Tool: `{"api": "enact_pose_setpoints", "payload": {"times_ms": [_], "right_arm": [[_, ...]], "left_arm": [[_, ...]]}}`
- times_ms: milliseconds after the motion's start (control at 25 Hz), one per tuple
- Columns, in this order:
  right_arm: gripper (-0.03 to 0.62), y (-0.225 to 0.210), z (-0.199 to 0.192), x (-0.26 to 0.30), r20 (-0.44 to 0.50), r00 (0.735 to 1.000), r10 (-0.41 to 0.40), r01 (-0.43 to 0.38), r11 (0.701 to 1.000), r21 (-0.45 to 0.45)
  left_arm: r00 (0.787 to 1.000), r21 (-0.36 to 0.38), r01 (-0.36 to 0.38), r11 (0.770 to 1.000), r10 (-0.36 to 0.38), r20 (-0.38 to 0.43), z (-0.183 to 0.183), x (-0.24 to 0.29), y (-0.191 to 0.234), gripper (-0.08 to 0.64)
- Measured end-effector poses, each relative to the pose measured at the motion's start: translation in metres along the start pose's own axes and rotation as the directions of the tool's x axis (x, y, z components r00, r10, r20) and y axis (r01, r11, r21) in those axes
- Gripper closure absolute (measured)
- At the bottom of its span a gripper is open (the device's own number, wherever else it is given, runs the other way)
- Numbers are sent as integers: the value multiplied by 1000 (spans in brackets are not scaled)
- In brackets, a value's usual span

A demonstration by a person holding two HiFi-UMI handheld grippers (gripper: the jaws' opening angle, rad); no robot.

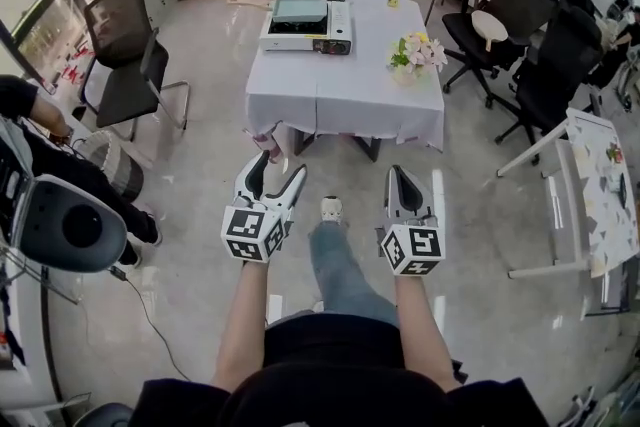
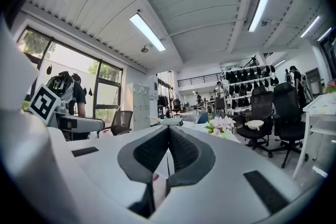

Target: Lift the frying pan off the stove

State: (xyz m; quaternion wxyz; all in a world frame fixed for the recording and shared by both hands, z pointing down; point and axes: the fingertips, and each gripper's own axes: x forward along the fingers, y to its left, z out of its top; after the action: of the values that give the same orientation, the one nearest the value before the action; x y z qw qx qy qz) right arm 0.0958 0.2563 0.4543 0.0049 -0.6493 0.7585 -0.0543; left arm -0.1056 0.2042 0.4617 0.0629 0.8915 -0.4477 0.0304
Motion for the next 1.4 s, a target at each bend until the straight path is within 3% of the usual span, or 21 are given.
{"api": "enact_pose_setpoints", "payload": {"times_ms": [320,920,1120,1400], "right_arm": [[591,-27,-7,136,0,998,60,-60,998,-19],[590,-94,24,469,-56,987,153,-154,988,-11],[591,-103,28,529,-57,982,181,-181,983,13],[591,-113,31,566,-74,981,181,-180,983,26]], "left_arm": [[998,-9,-57,998,57,3,-2,103,73,236],[995,-3,-87,996,87,-38,47,385,229,236],[994,9,-101,995,101,-35,60,433,257,236],[993,18,-106,994,107,-56,67,461,275,236]]}}
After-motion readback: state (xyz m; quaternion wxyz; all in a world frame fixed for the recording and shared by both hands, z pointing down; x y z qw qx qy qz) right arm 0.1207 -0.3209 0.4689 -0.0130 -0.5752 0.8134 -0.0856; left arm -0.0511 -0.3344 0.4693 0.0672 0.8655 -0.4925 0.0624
